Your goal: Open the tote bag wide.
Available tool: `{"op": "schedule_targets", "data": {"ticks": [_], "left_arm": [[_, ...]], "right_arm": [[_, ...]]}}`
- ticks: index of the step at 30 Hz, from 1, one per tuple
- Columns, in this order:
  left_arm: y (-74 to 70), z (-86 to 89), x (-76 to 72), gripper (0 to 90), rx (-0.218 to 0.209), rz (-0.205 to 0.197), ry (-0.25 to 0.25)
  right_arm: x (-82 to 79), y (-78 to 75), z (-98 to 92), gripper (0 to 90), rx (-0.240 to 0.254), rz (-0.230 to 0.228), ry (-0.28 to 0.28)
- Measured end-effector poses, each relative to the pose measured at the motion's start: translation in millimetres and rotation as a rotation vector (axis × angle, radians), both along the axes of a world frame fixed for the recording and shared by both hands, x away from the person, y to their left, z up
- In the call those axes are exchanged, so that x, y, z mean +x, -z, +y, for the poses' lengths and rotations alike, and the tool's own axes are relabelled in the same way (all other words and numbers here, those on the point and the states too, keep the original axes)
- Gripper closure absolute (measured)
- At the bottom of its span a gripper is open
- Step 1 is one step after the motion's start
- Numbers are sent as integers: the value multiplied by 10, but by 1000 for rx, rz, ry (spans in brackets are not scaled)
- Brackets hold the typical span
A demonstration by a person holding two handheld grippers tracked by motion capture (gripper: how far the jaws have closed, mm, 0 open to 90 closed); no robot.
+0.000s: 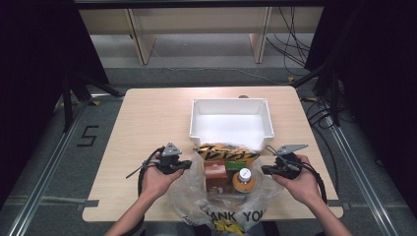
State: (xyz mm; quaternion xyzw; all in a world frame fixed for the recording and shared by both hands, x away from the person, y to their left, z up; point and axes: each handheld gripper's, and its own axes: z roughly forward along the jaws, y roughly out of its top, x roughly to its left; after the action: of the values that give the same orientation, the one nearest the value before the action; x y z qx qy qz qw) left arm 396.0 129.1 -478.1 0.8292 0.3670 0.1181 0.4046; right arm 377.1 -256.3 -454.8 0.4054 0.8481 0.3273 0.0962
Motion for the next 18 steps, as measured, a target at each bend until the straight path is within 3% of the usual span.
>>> {"op": "schedule_targets", "data": {"ticks": [1, 2, 3, 4, 5, 6, 8, 9, 10, 11, 12, 13, 14, 18], "left_arm": [[13, -19, 3, 876, -14, 12, -19], [17, -18, 21, 876, -2, 3, -13], [25, -21, 38, 876, 1, 5, -11], [36, -26, 46, 876, 0, 20, -22], [42, -23, 63, 876, 16, 7, -21], [51, -21, 80, 876, 20, 10, -14], [72, -20, 100, 875, 34, 13, -9], [86, -26, 92, 875, 33, 24, -26], [97, -26, 96, 875, 38, 34, -27], [107, -23, 101, 874, 47, 35, -25], [119, -25, 100, 875, 56, 31, -36], [128, -21, 105, 874, 59, 39, -32], [142, -33, 98, 873, 50, 45, -53], [161, -36, 110, 866, 66, 37, -39]], "right_arm": [[10, 35, 7, 899, 10, -11, 22], [2, 37, 8, 900, 4, 22, 41], [23, 51, -18, 900, -27, 5, 16], [19, 51, -19, 900, -31, 30, 26], [24, 73, -11, 900, -6, 22, 43], [35, 74, -28, 900, -40, 15, 34], [48, 87, -37, 900, -49, 4, 32], [41, 81, -29, 900, -49, 19, 46], [51, 122, -22, 900, -48, -13, 49], [43, 105, -22, 900, -47, 19, 54], [51, 110, -37, 900, -69, 13, 35], [46, 100, -28, 900, -61, 30, 50], [58, 118, -40, 900, -79, 8, 33], [59, 121, -32, 900, -72, 27, 52]]}}
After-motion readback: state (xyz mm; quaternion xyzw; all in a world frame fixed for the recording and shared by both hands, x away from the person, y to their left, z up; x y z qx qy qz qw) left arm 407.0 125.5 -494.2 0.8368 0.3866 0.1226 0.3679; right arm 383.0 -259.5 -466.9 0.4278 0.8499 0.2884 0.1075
